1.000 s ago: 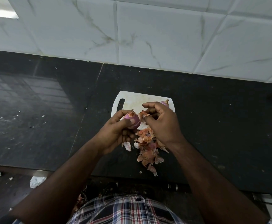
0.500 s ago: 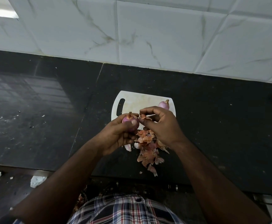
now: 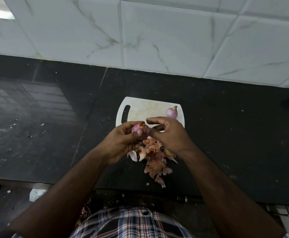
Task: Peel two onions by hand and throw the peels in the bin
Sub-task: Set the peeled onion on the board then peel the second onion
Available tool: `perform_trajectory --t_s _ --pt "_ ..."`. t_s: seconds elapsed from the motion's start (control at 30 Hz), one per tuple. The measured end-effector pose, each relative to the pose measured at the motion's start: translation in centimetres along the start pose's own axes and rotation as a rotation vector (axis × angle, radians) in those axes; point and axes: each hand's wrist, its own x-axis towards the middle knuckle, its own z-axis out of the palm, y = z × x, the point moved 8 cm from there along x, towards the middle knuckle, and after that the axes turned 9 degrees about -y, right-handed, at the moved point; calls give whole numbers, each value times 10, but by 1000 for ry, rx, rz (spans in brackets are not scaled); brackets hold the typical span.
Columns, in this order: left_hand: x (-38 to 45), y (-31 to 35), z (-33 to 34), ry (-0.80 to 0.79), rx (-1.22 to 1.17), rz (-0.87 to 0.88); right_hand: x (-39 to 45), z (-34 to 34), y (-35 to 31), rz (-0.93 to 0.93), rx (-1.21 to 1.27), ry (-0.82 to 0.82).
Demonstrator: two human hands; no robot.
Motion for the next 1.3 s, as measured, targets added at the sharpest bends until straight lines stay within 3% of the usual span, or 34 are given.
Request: perform_trajectory --t_s 0.3,0.57,0.77,1.1,1.3 --pt "5 3 4 -30 11 33 4 1 5 -66 -2 71" --pt "4 5 1 13 3 44 6 1 10 -20 144 42" --pt "6 6 -3 90 20 72 0 1 6 -45 105 174" --pt "0 8 -5 32 -72 58 3 -8 14 38 -38 233" --pt "-3 9 -2 6 -124 27 -1 -7 27 98 -160 38"
